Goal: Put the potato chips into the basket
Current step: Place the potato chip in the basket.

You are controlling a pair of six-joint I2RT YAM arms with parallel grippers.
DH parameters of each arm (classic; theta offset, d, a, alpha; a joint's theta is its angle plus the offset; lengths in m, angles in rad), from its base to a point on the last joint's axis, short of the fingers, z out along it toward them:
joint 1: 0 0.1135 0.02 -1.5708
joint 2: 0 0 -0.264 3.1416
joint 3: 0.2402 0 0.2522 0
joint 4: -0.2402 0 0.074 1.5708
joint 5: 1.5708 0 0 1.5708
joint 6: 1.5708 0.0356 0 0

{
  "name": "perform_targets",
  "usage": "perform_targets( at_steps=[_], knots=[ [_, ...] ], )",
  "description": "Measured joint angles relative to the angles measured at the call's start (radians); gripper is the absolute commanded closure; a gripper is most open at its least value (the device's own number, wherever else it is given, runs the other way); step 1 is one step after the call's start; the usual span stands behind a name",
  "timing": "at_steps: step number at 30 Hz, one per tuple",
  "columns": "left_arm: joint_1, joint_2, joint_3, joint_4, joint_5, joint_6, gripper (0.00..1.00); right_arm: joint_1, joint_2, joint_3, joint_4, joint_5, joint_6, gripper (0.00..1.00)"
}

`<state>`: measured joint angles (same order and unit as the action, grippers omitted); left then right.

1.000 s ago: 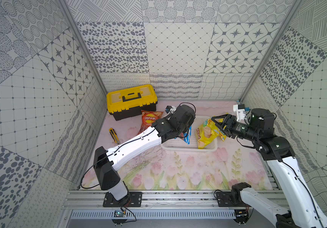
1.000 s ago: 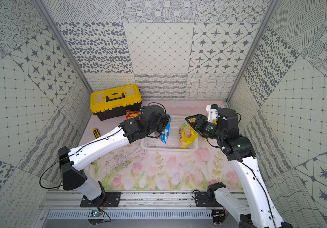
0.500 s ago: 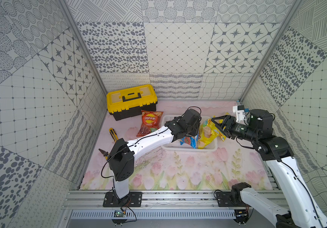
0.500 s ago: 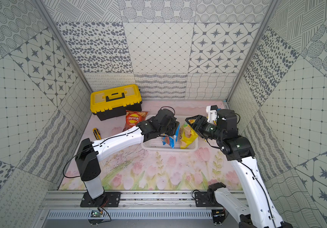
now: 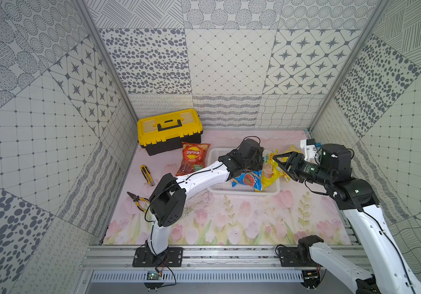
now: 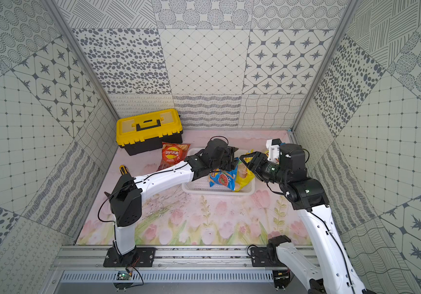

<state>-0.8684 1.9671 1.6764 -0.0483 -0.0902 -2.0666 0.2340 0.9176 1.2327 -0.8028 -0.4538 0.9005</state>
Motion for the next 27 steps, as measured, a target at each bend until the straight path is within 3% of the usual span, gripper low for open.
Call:
perform_targets(
  at_steps=[6,12,19,24,27],
  knots=[
    [-0.002,-0.056,0.002,0.019,0.023,0.0,0.01,0.0,-0.007,0.0,-0.002,0.014,-0.021,0.42],
    [-0.001,-0.226,-0.008,-0.034,0.022,0.068,0.01,0.0,-0.023,0.014,-0.002,0.04,-0.051,0.44],
    [0.024,-0.375,0.056,-0.256,-0.017,0.334,0.18,0.003,0.048,0.044,-0.071,0.068,-0.11,0.5],
    [0.058,-0.365,0.093,-0.465,-0.058,0.57,0.28,0.048,0.161,0.074,-0.13,0.123,-0.172,0.48],
    [0.092,-0.33,0.069,-0.568,-0.075,0.682,0.3,0.113,0.224,0.097,-0.164,0.173,-0.19,0.47]
  ],
)
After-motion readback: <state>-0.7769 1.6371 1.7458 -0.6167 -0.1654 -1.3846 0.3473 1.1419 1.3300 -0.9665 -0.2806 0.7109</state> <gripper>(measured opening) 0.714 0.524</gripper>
